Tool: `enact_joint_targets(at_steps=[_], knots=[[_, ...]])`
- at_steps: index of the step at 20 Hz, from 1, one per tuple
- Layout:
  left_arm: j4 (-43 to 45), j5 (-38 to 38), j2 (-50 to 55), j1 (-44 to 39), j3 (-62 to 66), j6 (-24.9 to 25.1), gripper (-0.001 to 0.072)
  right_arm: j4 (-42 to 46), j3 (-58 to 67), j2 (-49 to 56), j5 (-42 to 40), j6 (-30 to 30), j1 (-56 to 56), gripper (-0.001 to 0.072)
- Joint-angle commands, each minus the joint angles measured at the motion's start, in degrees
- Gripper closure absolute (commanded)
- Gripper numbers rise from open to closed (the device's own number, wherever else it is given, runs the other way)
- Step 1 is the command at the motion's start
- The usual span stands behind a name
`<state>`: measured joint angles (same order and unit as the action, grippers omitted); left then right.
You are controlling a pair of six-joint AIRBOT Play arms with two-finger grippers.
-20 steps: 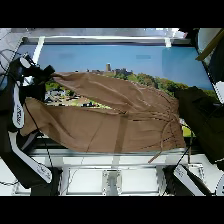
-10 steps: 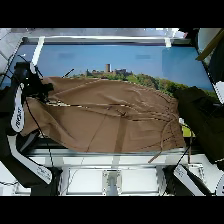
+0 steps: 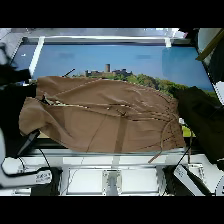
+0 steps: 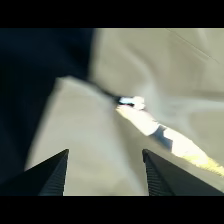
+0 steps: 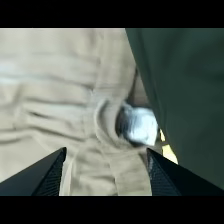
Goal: Fold the clothes and pants, and hang the long-sleeved shirts on hangers.
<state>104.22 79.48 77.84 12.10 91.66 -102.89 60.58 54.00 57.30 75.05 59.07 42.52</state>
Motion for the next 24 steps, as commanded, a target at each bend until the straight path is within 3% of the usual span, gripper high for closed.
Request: enact_joint_targets(at_steps=[1,6,9,12,14,17,19,22,24], knots=[[1.4,3.5,-17.0,9.0,-13.5,-0.7,0.0166,-0.2,-2.8,-0.2,1.4,-0.8,0.0,0.0155],[-14.6,-3.8,-37.6,31.4,-45.4,1.4,0.0199,-7.6,-4.1,-0.2,2.5,-1.7,0.0,0.0155],[-31.8,-10.1,-40.9,44.7,-58.9,11.7,0.0201,-10.1,-4.1,-0.2,5.2,-1.8,0.0,0.0155],[-47.8,-15.9,-37.6,54.4,-65.2,24.0,0.0203,-12.0,-4.1,-0.2,7.5,-1.8,0.0,0.0156],[-53.1,-18.6,-33.1,57.4,-65.9,30.5,0.0202,-13.5,-4.1,-0.2,8.4,-1.8,0.0,0.0155],[-54.7,-19.5,-25.3,57.8,-65.9,33.9,0.0203,-16.5,-4.1,-0.2,8.5,-1.7,0.0,0.0156],[-60.0,-21.2,-20.6,57.8,-65.9,38.1,0.0359,-19.2,-4.1,-0.2,8.6,-1.7,-0.1,0.0156],[-67.9,-24.2,-17.1,57.8,-65.9,45.7,0.0363,-22.1,-4.1,-0.2,9.8,-1.7,0.0,0.0156],[-67.2,-26.2,-16.6,57.8,-65.9,46.0,0.0363,-22.4,-4.1,-0.2,10.5,-1.6,0.0,0.0156]])
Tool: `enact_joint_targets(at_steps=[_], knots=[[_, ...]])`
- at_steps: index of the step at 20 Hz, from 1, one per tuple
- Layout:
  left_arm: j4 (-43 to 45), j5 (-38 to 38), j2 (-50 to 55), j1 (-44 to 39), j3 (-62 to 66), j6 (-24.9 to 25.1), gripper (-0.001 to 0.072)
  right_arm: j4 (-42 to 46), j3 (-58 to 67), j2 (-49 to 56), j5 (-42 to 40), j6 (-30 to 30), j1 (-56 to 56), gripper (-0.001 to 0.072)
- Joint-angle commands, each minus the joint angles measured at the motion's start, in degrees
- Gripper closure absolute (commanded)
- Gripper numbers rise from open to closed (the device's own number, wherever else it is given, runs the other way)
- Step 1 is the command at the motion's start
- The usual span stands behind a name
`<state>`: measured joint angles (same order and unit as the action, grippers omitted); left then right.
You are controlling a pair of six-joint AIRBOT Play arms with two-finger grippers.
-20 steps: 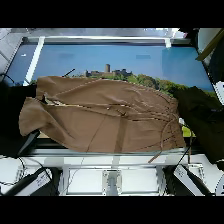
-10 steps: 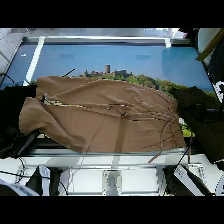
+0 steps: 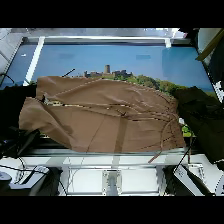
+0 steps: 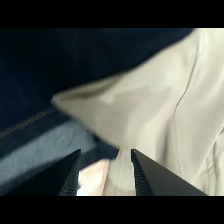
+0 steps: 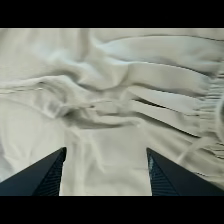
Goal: Fold the clothes and pants, and hang the long-sleeved shirts on hangers.
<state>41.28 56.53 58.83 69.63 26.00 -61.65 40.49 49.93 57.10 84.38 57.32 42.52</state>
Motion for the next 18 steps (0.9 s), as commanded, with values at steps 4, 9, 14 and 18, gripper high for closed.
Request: enact_joint_targets(at_steps=[4,9,14,18], knots=[[-3.9,-4.8,2.7,0.0,-0.2,5.6,0.0363,-2.4,0.0,0.0,1.3,0.2,-0.1,0.0156],[-4.0,-5.9,2.7,-1.5,-0.2,5.6,0.0368,-2.4,0.0,0.0,1.3,0.2,0.0,0.0157],[-3.8,-6.8,2.7,-2.2,-0.2,5.6,0.0367,-2.3,0.0,0.0,1.0,0.2,-0.1,0.0156],[-3.9,-7.3,2.7,-3.5,-0.2,5.7,0.0696,-2.4,0.0,0.0,0.4,0.2,0.0,0.0157]])
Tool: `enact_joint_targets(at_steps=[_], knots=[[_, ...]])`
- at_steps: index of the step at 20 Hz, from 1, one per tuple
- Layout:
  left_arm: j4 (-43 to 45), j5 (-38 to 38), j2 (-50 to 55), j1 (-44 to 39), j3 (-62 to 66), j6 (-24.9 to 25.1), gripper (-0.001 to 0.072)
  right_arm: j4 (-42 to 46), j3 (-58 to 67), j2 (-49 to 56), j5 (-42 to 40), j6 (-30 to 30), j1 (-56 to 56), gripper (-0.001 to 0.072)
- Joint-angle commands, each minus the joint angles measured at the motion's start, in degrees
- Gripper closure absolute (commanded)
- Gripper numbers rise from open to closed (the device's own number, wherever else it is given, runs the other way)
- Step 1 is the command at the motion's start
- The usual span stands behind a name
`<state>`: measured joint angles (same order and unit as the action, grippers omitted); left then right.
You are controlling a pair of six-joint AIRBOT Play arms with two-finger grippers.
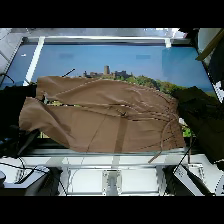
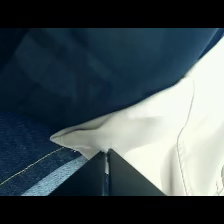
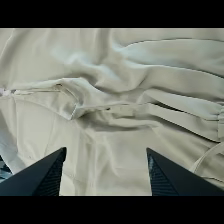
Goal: Fold the clothes and pants, and hang the long-sleeved shirts on hangers.
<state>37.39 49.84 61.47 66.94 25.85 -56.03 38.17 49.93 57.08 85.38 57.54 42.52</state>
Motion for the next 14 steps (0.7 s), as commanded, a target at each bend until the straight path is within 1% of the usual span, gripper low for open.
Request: enact_joint_targets(at_steps=[1,2,6,8,9,10,11,12,14], knots=[[-0.2,-0.8,0.0,-1.0,0.0,0.1,0.0696,0.0,0.0,0.0,-0.6,0.0,0.0,0.0157],[-0.2,-0.7,-0.1,-1.0,0.4,0.1,0.0696,0.0,0.1,0.0,-0.5,0.0,0.0,0.0157],[-0.1,1.9,-1.8,-1.0,6.6,-0.1,0.0697,0.7,6.2,-0.1,5.8,0.0,0.0,0.0157],[-0.1,3.2,-2.1,-1.0,9.1,-0.1,0.0696,1.3,9.6,-0.7,5.6,0.0,0.0,0.0157],[0.5,4.5,-2.1,-1.0,9.3,-0.8,0.0594,1.3,10.3,-1.0,4.9,0.0,0.0,0.0157],[2.1,6.2,-1.9,-1.0,9.3,-1.5,0.0258,1.2,10.6,-1.4,4.4,0.0,0.0,0.0157],[5.0,8.3,-1.4,-1.0,9.3,-2.6,0.0079,1.3,10.6,-1.4,4.5,0.0,0.0,0.0157],[8.8,9.3,-1.0,-1.0,9.3,-2.9,0.0087,1.6,10.6,-1.4,5.0,0.0,0.0,0.0157],[15.2,8.9,0.4,-0.9,9.2,-7.0,0.0087,3.4,10.6,-1.5,5.3,0.0,0.0,0.0157]])
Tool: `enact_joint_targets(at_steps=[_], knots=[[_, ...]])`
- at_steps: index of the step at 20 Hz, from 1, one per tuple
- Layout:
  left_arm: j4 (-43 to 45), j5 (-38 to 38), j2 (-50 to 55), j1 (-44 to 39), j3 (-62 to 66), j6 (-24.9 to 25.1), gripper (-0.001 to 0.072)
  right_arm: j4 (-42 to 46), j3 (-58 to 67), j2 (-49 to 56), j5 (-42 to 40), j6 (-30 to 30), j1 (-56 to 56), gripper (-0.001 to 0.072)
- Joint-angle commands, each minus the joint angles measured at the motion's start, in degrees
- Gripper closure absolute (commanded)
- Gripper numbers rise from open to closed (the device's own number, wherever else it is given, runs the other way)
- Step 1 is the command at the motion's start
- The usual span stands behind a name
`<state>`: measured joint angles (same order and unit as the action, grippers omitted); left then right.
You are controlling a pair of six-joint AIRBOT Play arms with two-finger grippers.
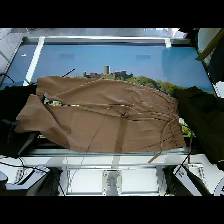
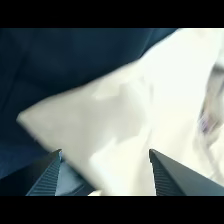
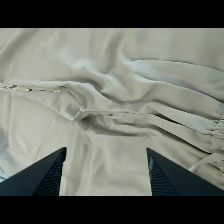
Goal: Fold the clothes and pants, and hang the long-sleeved shirts on hangers.
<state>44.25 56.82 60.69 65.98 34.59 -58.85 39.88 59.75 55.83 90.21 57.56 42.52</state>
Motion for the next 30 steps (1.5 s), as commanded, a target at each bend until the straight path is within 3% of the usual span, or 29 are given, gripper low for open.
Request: enact_joint_targets(at_steps=[1,3,5,9,11,12,15,21,25,30], knots=[[10.3,2.0,2.3,0.3,0.5,-4.5,0.0107,2.6,0.7,-0.3,0.4,0.0,0.0,0.0157],[10.6,1.5,4.9,0.3,0.5,-5.0,0.0151,3.5,0.7,-0.2,0.3,0.0,0.0,0.0157],[6.4,-0.6,7.6,0.2,0.5,-4.7,0.0258,3.5,0.7,-0.2,0.2,0.0,0.0,0.0157],[-6.0,-1.4,11.3,0.2,0.5,2.5,0.0266,3.5,0.7,-0.3,0.2,0.7,0.0,0.0157],[-7.5,-2.3,12.0,-0.1,0.5,3.4,0.0267,3.5,0.7,-0.3,0.2,1.5,0.0,0.0157],[-7.5,-2.2,12.0,-0.2,0.5,3.5,0.0311,3.5,0.7,-0.3,0.3,2.0,0.0,0.0157],[-7.4,-0.2,11.5,-0.2,0.6,3.8,0.0697,3.5,0.7,-0.4,1.0,3.0,0.0,0.0157],[-7.5,7.7,6.9,-0.2,1.7,3.6,0.0696,6.0,0.8,-0.4,2.4,3.0,0.0,0.0156],[-7.0,10.3,3.0,-0.2,4.4,1.0,0.0697,17.7,0.0,-0.5,3.5,2.9,0.1,0.0156],[-6.6,11.0,-0.5,-0.2,5.5,0.6,0.0697,21.7,-13.2,-0.4,1.2,3.0,7.3,0.0157]])
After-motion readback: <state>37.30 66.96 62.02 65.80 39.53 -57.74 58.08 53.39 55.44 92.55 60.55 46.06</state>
